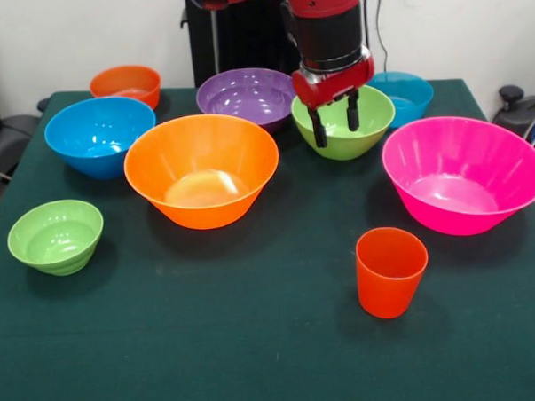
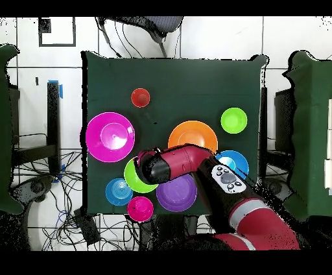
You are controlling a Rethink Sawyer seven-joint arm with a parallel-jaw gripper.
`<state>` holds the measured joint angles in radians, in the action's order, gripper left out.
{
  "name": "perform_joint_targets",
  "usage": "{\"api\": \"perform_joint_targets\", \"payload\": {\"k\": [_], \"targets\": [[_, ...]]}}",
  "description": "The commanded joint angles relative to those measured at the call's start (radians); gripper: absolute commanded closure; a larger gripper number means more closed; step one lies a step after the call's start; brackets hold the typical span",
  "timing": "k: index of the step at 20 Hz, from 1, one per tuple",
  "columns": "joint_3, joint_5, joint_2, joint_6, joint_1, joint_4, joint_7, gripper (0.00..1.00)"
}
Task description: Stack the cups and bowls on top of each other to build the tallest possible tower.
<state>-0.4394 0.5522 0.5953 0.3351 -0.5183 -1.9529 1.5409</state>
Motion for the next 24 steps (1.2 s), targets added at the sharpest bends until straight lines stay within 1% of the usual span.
{"api": "perform_joint_targets", "payload": {"k": [1,6,10,12,15,21,24], "targets": [[-0.010,0.070,-0.077,0.073,-0.002,0.017,-0.041,0.00],[-0.011,0.071,-0.067,0.093,0.011,0.023,-0.050,0.00],[-0.001,0.090,-0.085,0.098,0.012,0.028,-0.067,0.00],[-0.007,0.090,-0.080,0.116,0.011,0.029,-0.082,0.00],[-0.005,0.092,-0.081,0.120,0.012,0.034,-0.078,0.00],[0.010,0.119,-0.079,0.107,0.028,0.045,-0.068,0.00],[0.028,0.146,-0.084,0.080,0.038,0.055,-0.048,0.00]]}}
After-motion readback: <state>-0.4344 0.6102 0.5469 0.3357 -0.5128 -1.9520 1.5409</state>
